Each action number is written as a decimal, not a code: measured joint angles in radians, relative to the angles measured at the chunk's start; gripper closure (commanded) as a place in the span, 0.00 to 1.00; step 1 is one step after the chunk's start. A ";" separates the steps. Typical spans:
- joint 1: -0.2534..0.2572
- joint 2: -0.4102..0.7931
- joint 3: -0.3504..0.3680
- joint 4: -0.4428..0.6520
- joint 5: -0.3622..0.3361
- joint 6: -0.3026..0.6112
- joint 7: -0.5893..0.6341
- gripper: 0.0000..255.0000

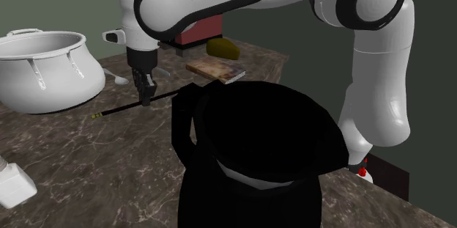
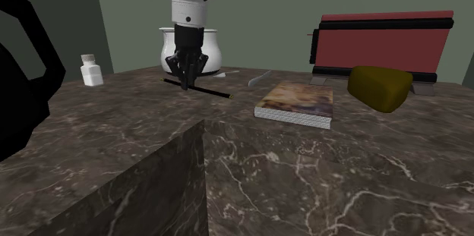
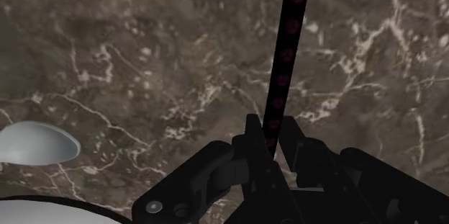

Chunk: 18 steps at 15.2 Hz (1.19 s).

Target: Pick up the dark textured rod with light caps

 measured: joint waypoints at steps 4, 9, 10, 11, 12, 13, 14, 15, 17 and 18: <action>0.001 0.001 0.000 0.003 -0.001 -0.006 0.002 1.00; 0.003 0.001 0.002 0.009 0.000 -0.018 0.004 1.00; 0.004 0.001 0.003 0.018 0.001 -0.030 0.004 1.00; 0.005 0.003 0.003 0.033 0.000 -0.044 0.006 1.00; 0.004 -0.003 0.003 0.036 0.002 -0.053 0.005 1.00; 0.004 -0.008 0.004 0.042 0.003 -0.064 0.006 1.00; 0.003 -0.009 0.004 0.053 0.003 -0.077 0.006 1.00; 0.003 -0.010 0.004 0.066 0.003 -0.090 0.007 1.00; 0.005 -0.008 0.005 0.094 0.002 -0.116 0.010 1.00; 0.007 -0.006 0.005 0.112 0.001 -0.132 0.012 1.00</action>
